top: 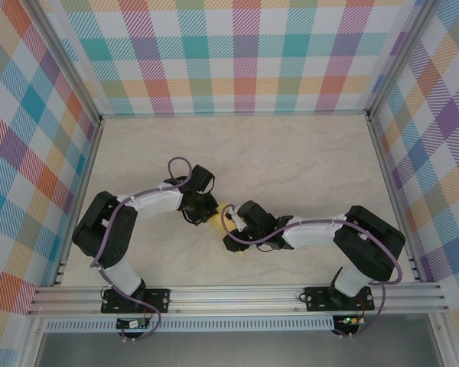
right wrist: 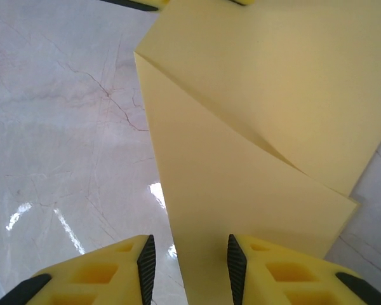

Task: Fold a paper plane with a square sheet of paper (pick it up from the middle)
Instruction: Fold the wing for the fifth time at the center of the table.

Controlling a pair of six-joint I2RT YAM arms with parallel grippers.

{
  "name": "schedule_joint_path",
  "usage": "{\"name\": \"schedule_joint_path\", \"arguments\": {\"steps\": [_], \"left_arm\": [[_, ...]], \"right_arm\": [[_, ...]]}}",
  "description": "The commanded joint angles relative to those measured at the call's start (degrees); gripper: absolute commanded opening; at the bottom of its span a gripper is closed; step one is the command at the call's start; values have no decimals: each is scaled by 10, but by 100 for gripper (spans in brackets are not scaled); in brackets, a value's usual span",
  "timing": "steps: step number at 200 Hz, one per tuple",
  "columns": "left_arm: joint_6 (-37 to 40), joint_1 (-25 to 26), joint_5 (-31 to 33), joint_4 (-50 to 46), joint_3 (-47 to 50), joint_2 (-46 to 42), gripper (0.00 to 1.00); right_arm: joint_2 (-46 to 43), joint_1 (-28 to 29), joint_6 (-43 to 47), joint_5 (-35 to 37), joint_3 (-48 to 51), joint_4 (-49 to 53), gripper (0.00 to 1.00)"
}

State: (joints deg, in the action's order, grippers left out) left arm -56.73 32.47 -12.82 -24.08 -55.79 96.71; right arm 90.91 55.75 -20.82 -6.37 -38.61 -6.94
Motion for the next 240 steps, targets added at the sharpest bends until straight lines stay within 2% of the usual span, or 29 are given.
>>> {"name": "schedule_joint_path", "arguments": {"steps": [1,27,64,141,200,240], "left_arm": [[3,-7,-8,-22,-15,7,8],[2,-8,-12,-21,-16,8,8],[0,-8,-16,-18,-16,10,8],[0,-8,-18,-19,-20,9,8],[0,-8,-15,-22,-19,5,7],[0,-8,-15,-24,-19,2,7]], "right_arm": [[-6,14,38,58,-33,36,39],[-2,38,60,96,-45,47,41],[16,71,84,187,-67,84,43],[57,110,94,237,-87,92,43],[51,111,78,255,-69,82,30],[56,111,68,261,-67,80,27]]}}
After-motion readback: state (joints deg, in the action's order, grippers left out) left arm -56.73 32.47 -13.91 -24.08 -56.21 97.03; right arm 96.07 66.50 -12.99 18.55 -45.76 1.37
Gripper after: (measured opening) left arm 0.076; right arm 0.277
